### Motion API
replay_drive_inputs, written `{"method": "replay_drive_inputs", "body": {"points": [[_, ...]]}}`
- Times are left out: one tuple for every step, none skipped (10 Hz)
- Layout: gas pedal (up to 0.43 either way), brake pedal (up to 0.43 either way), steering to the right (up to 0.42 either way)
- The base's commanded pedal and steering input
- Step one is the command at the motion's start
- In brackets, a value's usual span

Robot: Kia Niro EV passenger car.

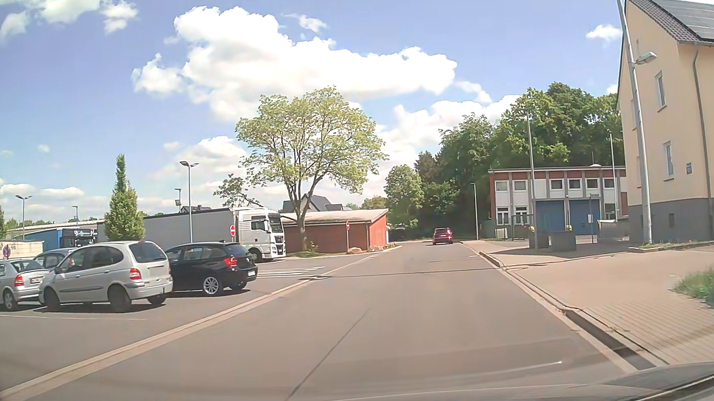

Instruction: Follow the waypoints while adhering to traffic rules and regulations

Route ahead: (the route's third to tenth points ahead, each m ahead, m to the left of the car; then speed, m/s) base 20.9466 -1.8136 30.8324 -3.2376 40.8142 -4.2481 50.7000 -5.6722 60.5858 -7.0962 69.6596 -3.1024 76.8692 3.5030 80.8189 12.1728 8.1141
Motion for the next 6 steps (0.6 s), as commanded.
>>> {"method": "replay_drive_inputs", "body": {"points": [[0.22, 0.0, 0.057], [0.209, 0.0, 0.054], [0.197, 0.0, 0.05], [0.197, 0.0, 0.048], [0.189, 0.0, 0.046], [0.189, 0.0, 0.042]]}}
